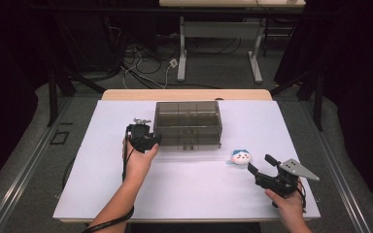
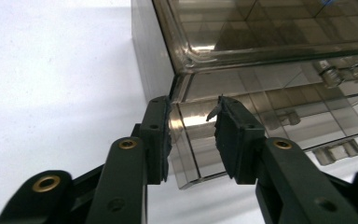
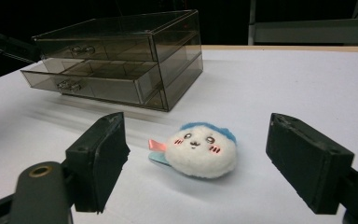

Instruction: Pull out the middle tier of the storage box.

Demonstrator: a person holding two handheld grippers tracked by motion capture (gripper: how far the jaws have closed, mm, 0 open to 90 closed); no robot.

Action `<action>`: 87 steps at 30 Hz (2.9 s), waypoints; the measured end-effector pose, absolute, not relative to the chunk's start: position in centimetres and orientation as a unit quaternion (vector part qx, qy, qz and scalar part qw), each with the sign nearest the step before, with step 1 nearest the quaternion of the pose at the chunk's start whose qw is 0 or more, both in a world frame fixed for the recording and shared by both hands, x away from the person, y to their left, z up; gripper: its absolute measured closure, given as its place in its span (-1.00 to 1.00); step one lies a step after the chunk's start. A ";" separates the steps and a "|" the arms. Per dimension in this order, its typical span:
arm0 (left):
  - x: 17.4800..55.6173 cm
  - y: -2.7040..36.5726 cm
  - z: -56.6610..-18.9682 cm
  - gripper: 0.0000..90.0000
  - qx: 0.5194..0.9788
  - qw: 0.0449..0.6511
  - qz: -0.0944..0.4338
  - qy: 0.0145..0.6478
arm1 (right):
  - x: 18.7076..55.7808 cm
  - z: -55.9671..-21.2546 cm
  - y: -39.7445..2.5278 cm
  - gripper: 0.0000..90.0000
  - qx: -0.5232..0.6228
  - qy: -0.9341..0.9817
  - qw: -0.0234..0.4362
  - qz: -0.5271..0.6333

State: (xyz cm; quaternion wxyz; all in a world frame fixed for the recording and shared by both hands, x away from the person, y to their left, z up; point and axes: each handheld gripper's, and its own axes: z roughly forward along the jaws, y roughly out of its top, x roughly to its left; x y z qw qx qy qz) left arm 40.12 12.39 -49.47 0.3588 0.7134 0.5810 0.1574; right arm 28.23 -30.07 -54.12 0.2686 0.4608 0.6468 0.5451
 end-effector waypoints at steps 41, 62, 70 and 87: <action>41.1 11.5 -50.3 0.89 0.707 0.314 0.131 0.620 | 28.3 -54.2 -30.2 -0.55 0.465 0.647 0.267 0.542; 40.4 11.7 -50.1 0.93 0.707 0.310 0.129 0.622 | 28.3 -54.2 -30.2 -0.55 0.468 0.649 0.257 0.543; 39.9 11.8 -50.1 0.93 0.709 0.309 0.130 0.620 | 28.4 -54.1 -30.2 -0.55 0.465 0.649 0.261 0.543; 39.0 11.9 -50.2 0.93 0.713 0.308 0.132 0.616 | 28.3 -54.1 -30.3 -0.55 0.465 0.649 0.261 0.542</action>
